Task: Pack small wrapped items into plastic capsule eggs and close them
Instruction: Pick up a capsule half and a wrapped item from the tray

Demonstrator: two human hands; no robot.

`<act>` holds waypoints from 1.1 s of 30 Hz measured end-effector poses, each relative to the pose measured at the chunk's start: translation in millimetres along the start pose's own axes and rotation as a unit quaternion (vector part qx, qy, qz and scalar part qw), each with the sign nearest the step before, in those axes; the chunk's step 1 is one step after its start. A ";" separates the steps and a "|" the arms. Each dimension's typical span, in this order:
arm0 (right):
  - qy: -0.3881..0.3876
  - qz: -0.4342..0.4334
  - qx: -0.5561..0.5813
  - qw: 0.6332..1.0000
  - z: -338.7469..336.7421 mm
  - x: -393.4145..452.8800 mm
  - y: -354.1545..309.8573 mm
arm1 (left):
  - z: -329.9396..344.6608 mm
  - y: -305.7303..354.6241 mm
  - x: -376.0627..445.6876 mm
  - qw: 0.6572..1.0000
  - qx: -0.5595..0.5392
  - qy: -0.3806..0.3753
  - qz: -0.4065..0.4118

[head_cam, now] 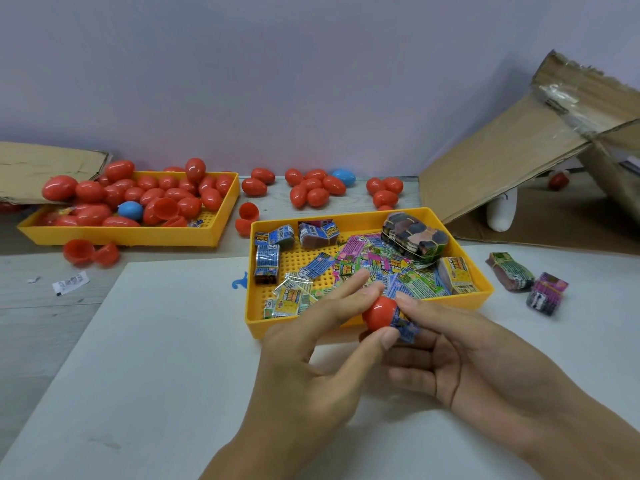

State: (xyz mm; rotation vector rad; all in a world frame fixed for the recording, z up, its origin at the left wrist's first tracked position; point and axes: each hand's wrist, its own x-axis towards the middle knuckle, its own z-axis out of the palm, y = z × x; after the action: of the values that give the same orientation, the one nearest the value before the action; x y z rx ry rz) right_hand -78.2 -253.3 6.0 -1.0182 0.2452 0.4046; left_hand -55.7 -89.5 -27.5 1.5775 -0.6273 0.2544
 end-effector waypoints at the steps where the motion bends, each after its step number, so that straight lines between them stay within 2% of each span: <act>1: 0.003 -0.001 0.002 1.000 -0.6 0.1 0.3 | -1.0 -0.2 0.0 1.000 -0.010 -0.005 -0.003; 11: 0.011 -0.011 0.024 1.000 -0.3 1.5 0.5 | 0.1 -5.0 1.2 0.999 0.002 -0.032 0.026; 18: 0.008 -0.015 0.012 1.000 0.5 3.1 3.8 | -0.1 -1.6 1.3 1.000 0.008 -0.001 0.030; 20: 0.020 -0.062 -0.016 0.998 3.3 3.3 5.1 | -0.2 1.1 1.7 1.000 -0.008 0.002 0.010; 22: 0.068 -0.181 -0.111 0.975 2.7 2.9 9.0 | -0.8 3.9 0.7 1.000 -0.016 0.014 -0.014; 24: 0.107 -0.329 -0.214 0.914 4.5 1.0 14.5 | -1.4 8.1 -0.9 0.999 0.005 0.042 -0.032; 25: 0.094 -0.387 -0.262 0.879 6.6 0.0 18.2 | -1.5 11.5 -1.3 0.998 0.015 0.051 -0.042; 27: 0.068 -0.448 -0.347 0.821 7.5 -0.6 26.0 | 0.7 16.6 -2.3 0.995 -0.014 0.054 -0.078; 28: 0.059 -0.455 -0.373 0.807 6.9 -0.8 27.9 | 2.2 17.9 -1.7 0.992 -0.054 0.048 -0.103; 30: 0.032 -0.448 -0.383 0.807 6.8 -1.8 28.3 | 1.9 16.5 1.3 0.986 -0.109 0.047 -0.117; 33: 0.015 -0.418 -0.312 0.853 7.6 -3.8 24.0 | -4.5 10.5 6.4 0.986 -0.127 0.055 -0.096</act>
State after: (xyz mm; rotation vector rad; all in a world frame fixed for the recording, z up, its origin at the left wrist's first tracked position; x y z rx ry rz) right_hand -92.0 -236.6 -7.3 -1.6528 -0.3409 -0.3662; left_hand -55.1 -86.5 -14.7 1.3563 -0.4003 0.1110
